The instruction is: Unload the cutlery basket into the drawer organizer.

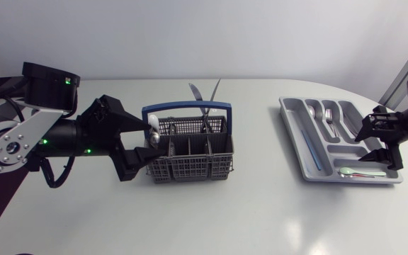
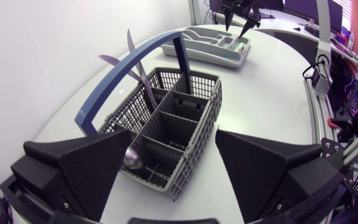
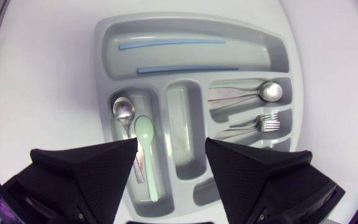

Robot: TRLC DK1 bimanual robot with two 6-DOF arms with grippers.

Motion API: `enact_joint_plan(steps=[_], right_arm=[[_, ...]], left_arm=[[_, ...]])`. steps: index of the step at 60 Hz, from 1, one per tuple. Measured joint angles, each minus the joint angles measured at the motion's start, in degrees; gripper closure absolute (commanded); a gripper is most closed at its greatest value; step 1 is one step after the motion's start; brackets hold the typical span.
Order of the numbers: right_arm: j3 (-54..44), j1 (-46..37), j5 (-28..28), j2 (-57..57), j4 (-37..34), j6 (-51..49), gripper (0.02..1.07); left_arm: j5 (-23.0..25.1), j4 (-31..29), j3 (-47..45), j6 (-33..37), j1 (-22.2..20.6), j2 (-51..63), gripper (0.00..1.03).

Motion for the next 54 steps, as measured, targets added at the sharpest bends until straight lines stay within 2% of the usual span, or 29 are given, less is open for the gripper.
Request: enact_joint_plan(steps=[18, 27, 34, 41, 54], right_arm=[[-2.3, 1.7, -8.5, -10.1, -8.0, 6.6, 0.2], [-6.1, 8.7, -12.3, -15.9, -8.3, 14.8, 0.2], [-9.1, 15.9, -14.3, -20.6, -8.0, 22.8, 0.2], [-10.5, 24.8, -14.9, -24.1, -5.6, 33.6, 0.2], [-10.5, 42.6, -14.7, -25.8, 6.4, 56.7, 0.2]], left_arm=[[0.0, -0.5, 0.0, 0.0, 0.1, -1.6, 0.08], [-0.2, -0.5, 0.0, 0.2, 0.9, -1.6, 0.08], [-0.4, -0.6, 0.0, 1.3, 3.1, -1.6, 0.08], [-0.4, -0.6, 0.0, 2.6, 5.5, -1.6, 0.08], [0.0, -0.5, -0.6, 4.7, 9.1, -1.6, 0.08]])
